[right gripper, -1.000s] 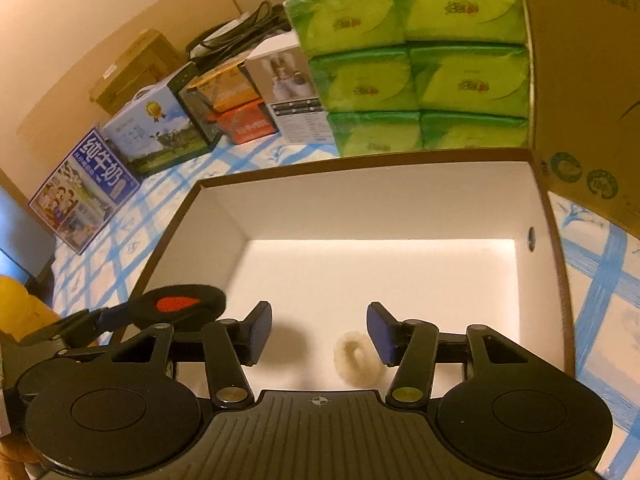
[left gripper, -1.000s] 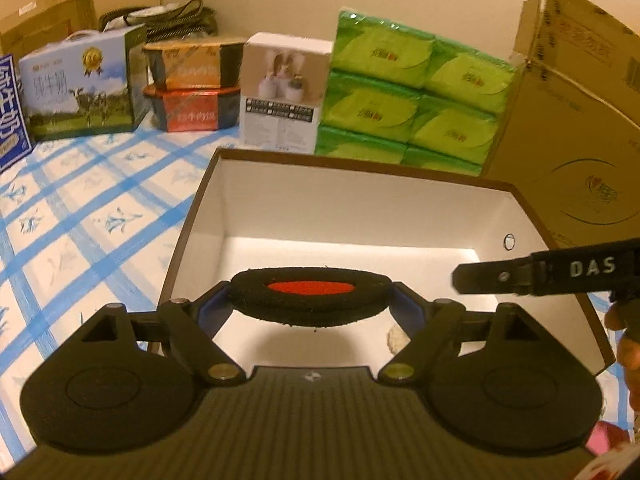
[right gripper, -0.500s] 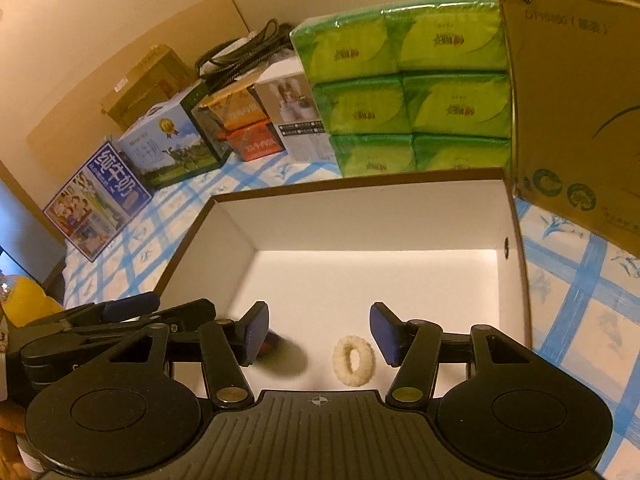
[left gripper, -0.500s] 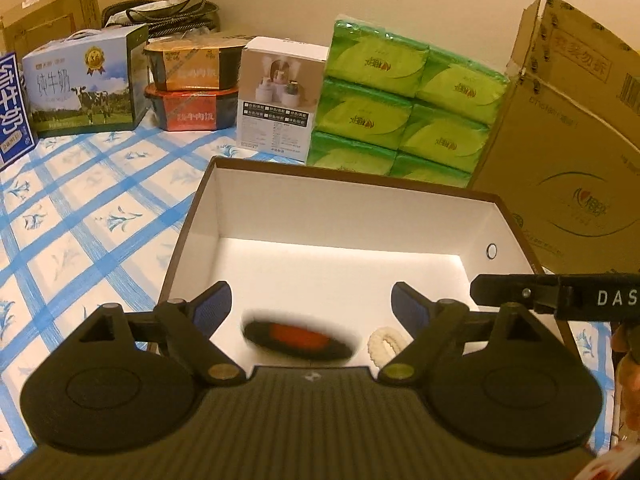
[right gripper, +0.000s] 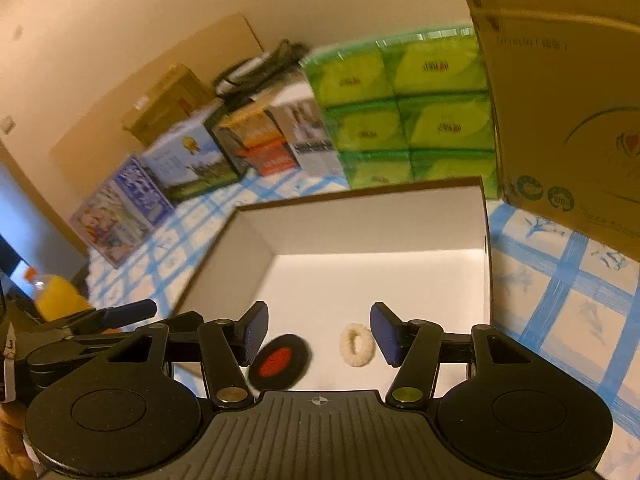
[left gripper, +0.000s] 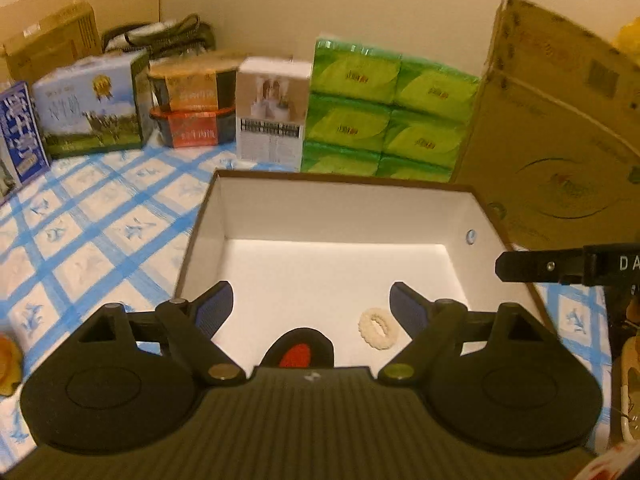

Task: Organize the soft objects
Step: 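Lower the black pad into the brown box and open the left tool, then move both tools back toward the striped knit sock and the pink card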

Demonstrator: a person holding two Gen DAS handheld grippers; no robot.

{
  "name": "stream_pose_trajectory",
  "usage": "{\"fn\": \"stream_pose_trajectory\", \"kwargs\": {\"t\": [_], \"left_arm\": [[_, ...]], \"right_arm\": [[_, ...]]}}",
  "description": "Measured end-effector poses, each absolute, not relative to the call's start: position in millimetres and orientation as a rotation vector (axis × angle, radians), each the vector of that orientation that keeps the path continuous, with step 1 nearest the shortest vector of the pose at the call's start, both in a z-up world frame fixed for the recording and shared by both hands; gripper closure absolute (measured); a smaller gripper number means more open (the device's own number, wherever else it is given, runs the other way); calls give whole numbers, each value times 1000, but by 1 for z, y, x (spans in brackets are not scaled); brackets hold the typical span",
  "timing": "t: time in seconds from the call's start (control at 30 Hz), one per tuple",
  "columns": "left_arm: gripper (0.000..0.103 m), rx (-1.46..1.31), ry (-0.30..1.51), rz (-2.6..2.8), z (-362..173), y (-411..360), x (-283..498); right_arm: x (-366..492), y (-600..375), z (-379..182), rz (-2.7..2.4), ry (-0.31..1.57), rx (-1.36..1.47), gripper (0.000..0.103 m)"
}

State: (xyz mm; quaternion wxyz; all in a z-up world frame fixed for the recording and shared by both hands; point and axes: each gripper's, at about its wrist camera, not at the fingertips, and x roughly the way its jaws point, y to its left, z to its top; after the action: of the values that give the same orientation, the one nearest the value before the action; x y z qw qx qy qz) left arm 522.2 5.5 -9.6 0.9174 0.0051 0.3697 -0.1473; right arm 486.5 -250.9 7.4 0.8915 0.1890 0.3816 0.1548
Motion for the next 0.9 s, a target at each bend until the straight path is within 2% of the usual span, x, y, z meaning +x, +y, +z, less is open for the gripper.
{"fn": "stream_pose_trajectory", "kwargs": {"t": [0.17, 0.4, 0.9], "left_arm": [[19, 10, 691, -294, 26, 13, 477], [19, -42, 644, -267, 69, 30, 394], [19, -61, 622, -179, 91, 58, 220]], "right_arm": [[442, -257, 36, 367, 741, 414, 44], [359, -269, 66, 381, 668, 441, 25], [202, -279, 73, 356, 604, 448, 23]]}}
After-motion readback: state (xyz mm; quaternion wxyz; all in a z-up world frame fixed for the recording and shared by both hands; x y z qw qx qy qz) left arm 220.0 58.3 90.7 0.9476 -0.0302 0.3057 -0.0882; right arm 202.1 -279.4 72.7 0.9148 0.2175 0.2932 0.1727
